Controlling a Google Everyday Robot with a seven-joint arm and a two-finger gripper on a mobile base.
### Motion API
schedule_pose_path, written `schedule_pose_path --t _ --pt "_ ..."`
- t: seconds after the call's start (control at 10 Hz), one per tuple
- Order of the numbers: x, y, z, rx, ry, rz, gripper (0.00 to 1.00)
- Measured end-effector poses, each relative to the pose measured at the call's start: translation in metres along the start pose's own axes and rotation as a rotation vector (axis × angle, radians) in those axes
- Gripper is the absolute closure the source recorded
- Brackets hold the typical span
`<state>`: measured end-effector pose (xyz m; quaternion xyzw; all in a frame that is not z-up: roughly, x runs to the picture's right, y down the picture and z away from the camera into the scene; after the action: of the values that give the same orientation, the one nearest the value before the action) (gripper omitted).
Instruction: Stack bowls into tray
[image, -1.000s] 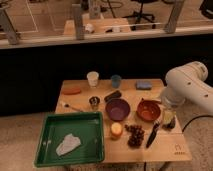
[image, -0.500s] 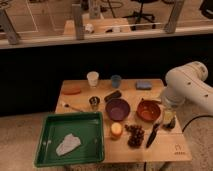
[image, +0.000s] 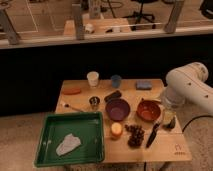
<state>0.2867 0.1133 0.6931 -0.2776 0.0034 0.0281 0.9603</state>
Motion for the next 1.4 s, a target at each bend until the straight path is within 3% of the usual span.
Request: schedule_pose_path --t 0.3,0.5,1.0,1.4 --pt "-0.005 0.006 0.04 0.015 -0.095 -0.019 0.2" --pt "-0.013 0.006 0.064 0.018 -0.13 -0.041 0.2" --pt "-0.031 0.0 0.108 0.007 -0.152 -0.076 0.2" --pt "-0.033 -0.007 0.139 0.009 -0.165 -0.112 0.22"
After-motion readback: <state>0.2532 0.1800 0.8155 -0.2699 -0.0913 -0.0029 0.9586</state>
